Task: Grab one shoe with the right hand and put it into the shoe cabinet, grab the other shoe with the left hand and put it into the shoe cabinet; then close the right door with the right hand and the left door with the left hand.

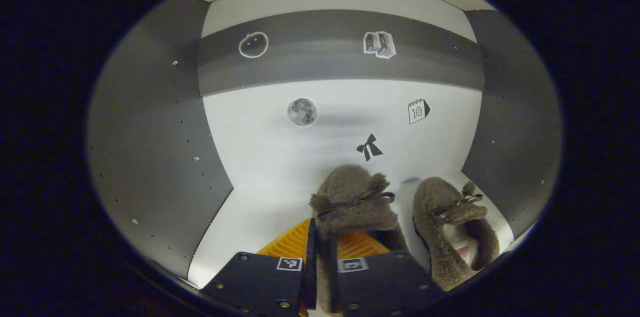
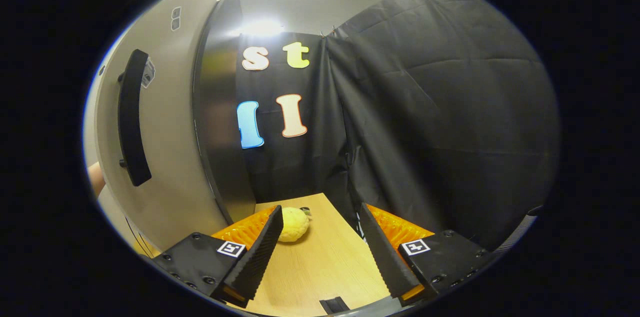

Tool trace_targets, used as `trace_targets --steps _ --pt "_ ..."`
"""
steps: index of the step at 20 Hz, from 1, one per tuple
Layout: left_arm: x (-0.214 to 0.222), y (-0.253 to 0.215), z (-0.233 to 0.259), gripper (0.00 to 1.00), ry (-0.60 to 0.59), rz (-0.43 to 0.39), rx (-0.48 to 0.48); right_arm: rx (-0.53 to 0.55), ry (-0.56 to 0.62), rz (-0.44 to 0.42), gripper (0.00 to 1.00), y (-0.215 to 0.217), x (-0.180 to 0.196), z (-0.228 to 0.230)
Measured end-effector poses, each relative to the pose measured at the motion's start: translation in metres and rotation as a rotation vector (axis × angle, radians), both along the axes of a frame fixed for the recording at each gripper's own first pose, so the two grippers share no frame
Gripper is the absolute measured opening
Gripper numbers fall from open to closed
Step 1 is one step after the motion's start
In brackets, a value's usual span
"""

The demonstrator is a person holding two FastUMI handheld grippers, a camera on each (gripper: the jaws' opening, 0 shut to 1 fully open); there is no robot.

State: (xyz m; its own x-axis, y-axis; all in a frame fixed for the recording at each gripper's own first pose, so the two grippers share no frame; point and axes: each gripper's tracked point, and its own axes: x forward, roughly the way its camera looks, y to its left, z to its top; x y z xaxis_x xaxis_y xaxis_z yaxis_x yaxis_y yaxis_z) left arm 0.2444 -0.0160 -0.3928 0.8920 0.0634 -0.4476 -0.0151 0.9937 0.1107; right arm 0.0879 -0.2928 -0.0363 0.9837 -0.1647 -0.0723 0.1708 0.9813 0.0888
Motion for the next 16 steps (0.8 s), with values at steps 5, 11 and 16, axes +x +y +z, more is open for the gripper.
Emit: trace_targets --steps 5,11,16 --pt "-0.029 0.013 0.017 0.94 -0.03 0.043 0.031 -0.003 -0.017 0.052 0.97 -0.012 0.006 0.009" --pt "-0.094 0.006 0.08 0.91 -0.185 0.054 -0.015 0.016 -0.012 0.118 0.98 -0.004 0.006 0.017" --pt "-0.178 0.006 0.139 0.98 -0.349 0.061 0.03 0.016 -0.047 0.156 0.97 0.009 0.009 0.044"
